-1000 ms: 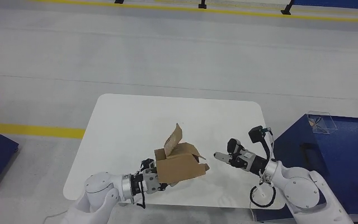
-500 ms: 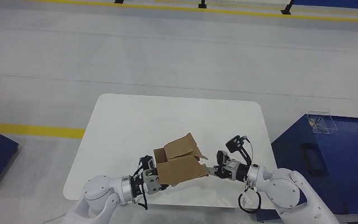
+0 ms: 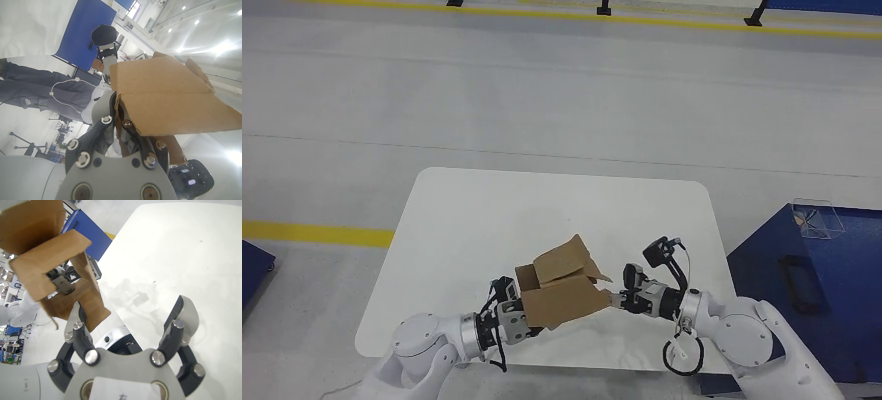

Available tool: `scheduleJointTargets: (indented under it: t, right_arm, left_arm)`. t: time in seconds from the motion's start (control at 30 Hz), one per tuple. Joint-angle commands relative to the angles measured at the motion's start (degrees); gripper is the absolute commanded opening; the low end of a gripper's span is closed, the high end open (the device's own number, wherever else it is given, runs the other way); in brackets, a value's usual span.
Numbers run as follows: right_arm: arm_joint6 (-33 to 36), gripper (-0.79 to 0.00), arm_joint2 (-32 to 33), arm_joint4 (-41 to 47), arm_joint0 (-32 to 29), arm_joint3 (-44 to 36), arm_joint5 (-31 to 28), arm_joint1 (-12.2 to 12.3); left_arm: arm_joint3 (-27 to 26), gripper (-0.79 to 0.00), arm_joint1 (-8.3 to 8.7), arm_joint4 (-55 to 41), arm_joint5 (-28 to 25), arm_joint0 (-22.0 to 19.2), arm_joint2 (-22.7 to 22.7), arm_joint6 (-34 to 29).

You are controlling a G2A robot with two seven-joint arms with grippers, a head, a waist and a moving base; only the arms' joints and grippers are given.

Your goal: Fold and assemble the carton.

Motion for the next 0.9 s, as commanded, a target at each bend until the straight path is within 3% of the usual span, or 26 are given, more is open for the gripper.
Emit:
scheduleJointTargets:
  t: [0.0, 0.27, 0.47, 0.87]
  right_arm:
    - [0.2, 0.0, 0.9, 1.0, -0.7, -0.9, -0.5, 0.1]
    - [-0.9, 0.0, 3.1, -0.1, -3.8, -5.6, -0.8, 0.3]
    - [-0.7, 0.0, 1.3, -1.4, -2.9, -5.8, 0.4, 0.0]
    - [-1.1, 0.0, 3.5, -2.5, -1.8, -4.7, 2.4, 0.0]
  left_arm:
    - [0.1, -0.785, 0.02, 0.3, -0.6, 0.0, 0.1, 0.5]
    - [0.0, -0.785, 0.02, 1.6, -2.8, 0.1, 0.4, 4.0]
    - [-0.9, -0.785, 0.1, 2.7, -4.2, 0.7, 1.0, 4.5]
    - [-3.1, -0.785, 0.67, 5.3, -11.9, 3.4, 0.0, 1.2]
